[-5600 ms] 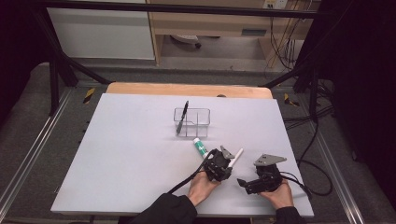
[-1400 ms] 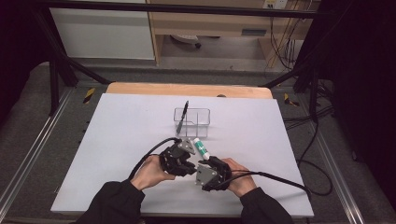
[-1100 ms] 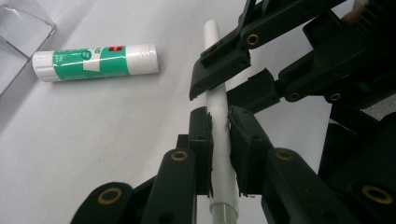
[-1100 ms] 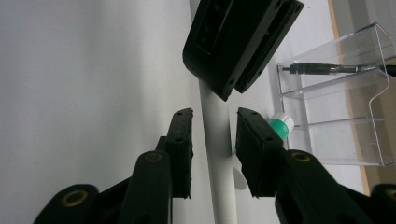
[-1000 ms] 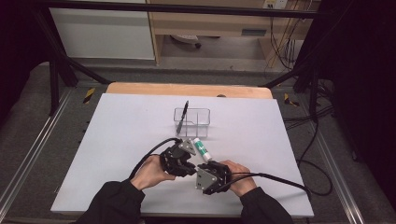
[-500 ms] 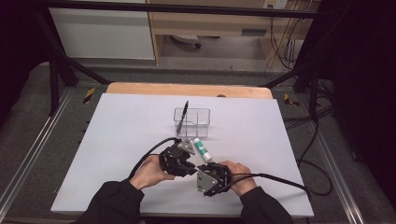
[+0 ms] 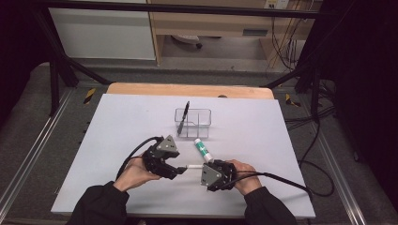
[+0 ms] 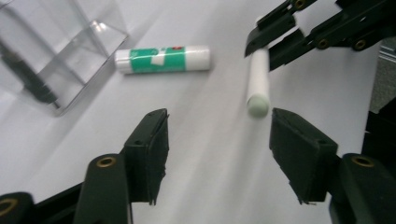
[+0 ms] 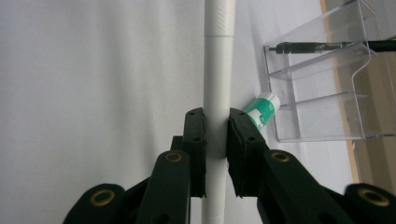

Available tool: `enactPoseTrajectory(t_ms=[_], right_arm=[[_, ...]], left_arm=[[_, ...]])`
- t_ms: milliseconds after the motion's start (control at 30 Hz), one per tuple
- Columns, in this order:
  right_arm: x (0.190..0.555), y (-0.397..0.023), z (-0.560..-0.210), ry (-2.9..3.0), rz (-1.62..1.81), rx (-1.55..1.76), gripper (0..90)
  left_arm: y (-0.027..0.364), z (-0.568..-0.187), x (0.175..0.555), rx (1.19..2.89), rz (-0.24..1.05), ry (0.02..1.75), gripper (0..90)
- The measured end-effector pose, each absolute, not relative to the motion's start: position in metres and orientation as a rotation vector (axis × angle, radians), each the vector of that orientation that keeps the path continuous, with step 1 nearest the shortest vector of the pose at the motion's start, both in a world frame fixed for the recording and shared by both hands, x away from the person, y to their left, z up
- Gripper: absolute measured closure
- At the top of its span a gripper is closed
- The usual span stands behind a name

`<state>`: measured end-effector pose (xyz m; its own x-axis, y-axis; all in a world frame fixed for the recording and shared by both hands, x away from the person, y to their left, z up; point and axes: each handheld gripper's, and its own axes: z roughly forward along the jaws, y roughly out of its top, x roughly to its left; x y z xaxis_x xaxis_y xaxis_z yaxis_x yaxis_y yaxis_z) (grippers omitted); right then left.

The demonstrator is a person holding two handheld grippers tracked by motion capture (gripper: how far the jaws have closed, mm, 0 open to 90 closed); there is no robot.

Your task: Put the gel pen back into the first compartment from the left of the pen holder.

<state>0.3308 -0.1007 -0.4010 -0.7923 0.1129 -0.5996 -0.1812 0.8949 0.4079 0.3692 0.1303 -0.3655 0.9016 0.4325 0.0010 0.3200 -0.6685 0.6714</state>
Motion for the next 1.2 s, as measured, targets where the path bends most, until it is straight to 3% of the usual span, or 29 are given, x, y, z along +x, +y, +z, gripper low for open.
enactPoseTrajectory(t_ms=[200, 367, 1200], right_arm=[[0.335, -0.106, -0.399, 2.416, 0.619, 0.026, 78.8], [0.339, -0.111, -0.395, 2.433, 0.654, 0.114, 78.7], [0.359, -0.13, -0.372, 2.361, 1.026, 0.587, 78.7]], left_arm=[[0.156, -0.378, 0.366, 2.328, 0.262, 0.623, 22.1], [0.174, -0.389, 0.363, 2.315, 0.32, 0.684, 16.5], [0.251, -0.423, 0.347, 2.173, 0.405, 0.933, 14.5]])
